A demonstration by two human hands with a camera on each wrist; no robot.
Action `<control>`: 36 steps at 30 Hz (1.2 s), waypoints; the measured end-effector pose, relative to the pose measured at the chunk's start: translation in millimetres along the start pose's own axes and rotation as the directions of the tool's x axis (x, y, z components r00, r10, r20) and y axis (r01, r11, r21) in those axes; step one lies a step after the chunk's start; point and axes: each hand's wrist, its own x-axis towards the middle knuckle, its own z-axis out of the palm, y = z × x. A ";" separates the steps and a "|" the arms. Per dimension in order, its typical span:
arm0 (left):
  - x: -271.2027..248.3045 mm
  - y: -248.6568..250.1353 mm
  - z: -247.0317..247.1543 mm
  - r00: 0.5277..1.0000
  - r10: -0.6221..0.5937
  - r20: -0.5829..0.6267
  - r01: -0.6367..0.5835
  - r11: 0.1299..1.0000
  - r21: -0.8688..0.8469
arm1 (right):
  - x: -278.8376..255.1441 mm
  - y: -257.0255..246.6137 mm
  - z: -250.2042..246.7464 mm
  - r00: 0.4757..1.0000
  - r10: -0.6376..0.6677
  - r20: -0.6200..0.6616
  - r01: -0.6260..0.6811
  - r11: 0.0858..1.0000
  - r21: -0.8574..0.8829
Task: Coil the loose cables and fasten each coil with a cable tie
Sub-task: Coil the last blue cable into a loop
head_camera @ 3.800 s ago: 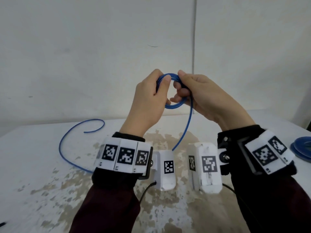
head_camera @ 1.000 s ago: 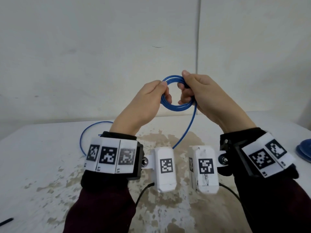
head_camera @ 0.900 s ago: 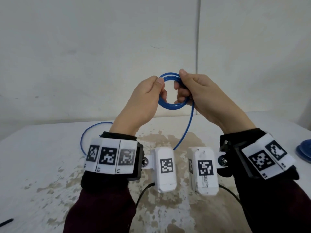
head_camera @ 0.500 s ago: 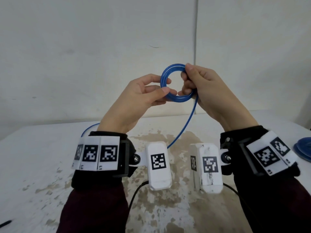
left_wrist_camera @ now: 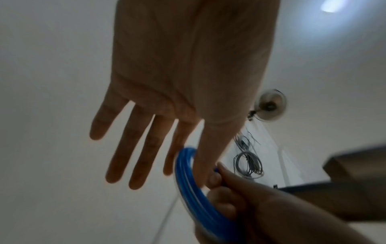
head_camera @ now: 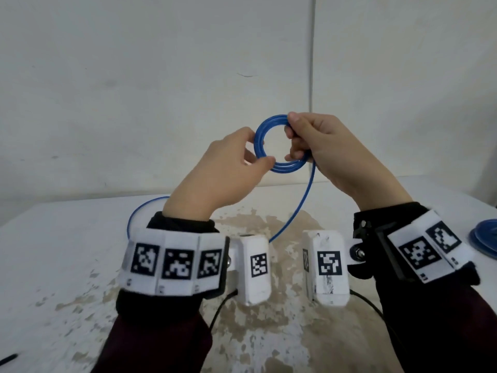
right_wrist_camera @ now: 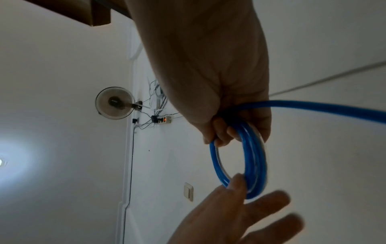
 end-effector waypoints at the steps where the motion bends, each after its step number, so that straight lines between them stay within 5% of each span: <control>1: -1.5 0.1 -2.4 1.000 0.013 -0.007 -0.012 0.987 0.159 | -0.4 -0.2 0.6 1.000 -0.004 0.011 0.004 0.999 -0.040; 11: -4.0 4.2 -11.2 0.980 0.187 -0.062 -0.185 0.982 0.025 | -7.5 -10.9 -6.0 0.987 -0.038 0.158 0.068 0.979 -0.191; 20: 0.4 -7.5 -16.0 0.936 0.192 -0.294 -0.247 0.955 -0.163 | -7.6 -14.4 0.8 0.984 0.025 0.178 -0.066 0.972 0.226; 24: 1.3 -0.5 -5.1 0.990 0.120 -0.077 -0.140 0.924 -0.355 | -5.6 -11.5 1.6 0.996 0.034 0.088 -0.053 0.973 0.225; 28: 3.6 6.6 5.9 0.996 0.079 0.050 -0.046 0.880 -0.473 | -8.0 -11.8 2.1 0.990 0.042 0.133 -0.045 0.999 0.021; 36: 2.0 -2.2 5.5 0.964 0.096 0.247 0.020 0.903 -0.429 | -10.2 -9.1 0.1 0.967 0.112 0.228 -0.076 0.984 -0.163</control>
